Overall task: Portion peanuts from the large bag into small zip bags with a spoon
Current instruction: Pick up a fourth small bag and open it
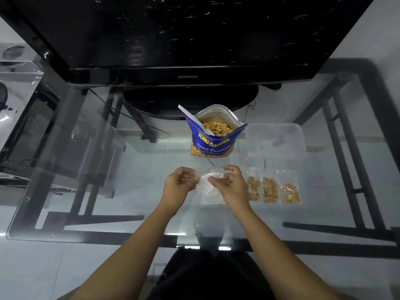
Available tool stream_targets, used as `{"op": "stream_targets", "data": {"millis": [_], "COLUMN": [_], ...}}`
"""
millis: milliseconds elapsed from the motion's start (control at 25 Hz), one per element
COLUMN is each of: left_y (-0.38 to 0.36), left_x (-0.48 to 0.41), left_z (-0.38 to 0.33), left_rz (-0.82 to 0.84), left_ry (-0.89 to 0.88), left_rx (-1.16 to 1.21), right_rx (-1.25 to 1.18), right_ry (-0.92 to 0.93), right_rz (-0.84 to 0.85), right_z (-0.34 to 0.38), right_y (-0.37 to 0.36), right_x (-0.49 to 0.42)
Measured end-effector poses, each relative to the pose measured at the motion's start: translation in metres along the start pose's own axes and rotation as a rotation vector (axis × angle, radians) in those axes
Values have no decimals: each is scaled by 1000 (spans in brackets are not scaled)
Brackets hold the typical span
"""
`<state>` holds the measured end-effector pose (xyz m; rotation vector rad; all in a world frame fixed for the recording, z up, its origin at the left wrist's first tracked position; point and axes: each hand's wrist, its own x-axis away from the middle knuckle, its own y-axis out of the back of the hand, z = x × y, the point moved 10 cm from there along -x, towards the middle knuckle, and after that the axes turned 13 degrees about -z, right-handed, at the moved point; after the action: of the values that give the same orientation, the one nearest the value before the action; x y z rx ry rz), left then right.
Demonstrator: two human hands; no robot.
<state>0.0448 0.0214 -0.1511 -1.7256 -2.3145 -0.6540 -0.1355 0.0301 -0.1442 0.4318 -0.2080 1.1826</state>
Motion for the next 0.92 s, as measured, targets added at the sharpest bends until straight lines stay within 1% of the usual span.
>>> {"op": "stream_targets", "data": {"millis": [120, 200, 280, 360, 480, 520, 560, 600, 640, 720, 760, 800, 840, 920], "left_y": [2, 3, 0, -4, -1, 1, 3, 4, 1, -15, -24, -31, -35, -36], "left_x": [-7, -11, -12, -9, -2, 2, 7, 10, 12, 23, 32, 40, 46, 51], "left_z": [2, 0, -2, -4, -9, -18, -30, -42, -51, -67, -78, -87, -95, -104], "left_rz": [-15, -38, -51, -65, -135, -172, -198, -186, -120, 132, 261, 364, 430, 472], "left_ry": [-87, -212, -327, -374, -384, -395, -401, -377, -306, -135, -110, -120, -140, -138], "left_rx": [-200, -413, -591, -706, -854, -831, -749, -605, -432, -128, -84, -98, -129, -133], "right_rx": [35, 70, 82, 98, 152, 152, 150, 156, 164, 191, 211, 231, 245, 258], "right_ry": [47, 74, 108, 147, 216, 228, 232, 230, 226, 235, 263, 297, 326, 360], "right_rz": [-36, -41, 5, 60, 115, 129, 145, 164, 187, 241, 263, 284, 302, 330], "right_z": [2, 3, 5, 11, 27, 33, 37, 41, 46, 59, 66, 74, 82, 94], "right_y": [15, 26, 31, 31, 32, 33, 33, 33, 32, 28, 26, 24, 23, 23], "right_x": [-2, -5, -5, 0, 8, 10, 13, 15, 18, 25, 29, 32, 35, 41]}}
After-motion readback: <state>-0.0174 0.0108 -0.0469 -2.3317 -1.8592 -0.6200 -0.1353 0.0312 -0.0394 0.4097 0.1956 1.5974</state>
